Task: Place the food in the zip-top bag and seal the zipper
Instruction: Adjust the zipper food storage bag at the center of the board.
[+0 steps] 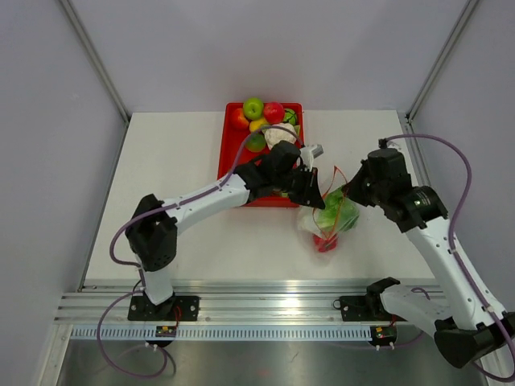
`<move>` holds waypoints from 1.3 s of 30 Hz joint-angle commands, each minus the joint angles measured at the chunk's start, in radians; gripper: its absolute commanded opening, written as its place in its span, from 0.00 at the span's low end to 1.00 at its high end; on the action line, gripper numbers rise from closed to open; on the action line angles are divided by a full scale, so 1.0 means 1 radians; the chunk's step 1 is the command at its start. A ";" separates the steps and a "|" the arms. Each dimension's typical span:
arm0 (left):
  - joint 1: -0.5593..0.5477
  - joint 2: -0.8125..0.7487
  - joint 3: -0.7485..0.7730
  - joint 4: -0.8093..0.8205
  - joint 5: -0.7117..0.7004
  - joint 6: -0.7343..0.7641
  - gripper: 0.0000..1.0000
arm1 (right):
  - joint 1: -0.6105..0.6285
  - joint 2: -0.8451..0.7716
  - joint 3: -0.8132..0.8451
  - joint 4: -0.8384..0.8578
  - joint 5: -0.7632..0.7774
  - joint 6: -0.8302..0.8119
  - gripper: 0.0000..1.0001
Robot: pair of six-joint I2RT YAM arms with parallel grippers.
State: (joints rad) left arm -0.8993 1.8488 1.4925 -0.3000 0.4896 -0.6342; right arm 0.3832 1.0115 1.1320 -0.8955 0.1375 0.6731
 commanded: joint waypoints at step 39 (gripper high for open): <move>0.013 -0.125 -0.044 0.148 0.044 -0.013 0.00 | -0.001 -0.160 0.008 -0.033 0.057 0.045 0.00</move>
State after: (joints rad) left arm -0.8825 1.7622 1.3891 -0.1558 0.5457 -0.6804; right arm 0.3832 0.8730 1.0782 -0.9283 0.2142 0.7280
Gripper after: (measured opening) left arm 0.005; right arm 0.009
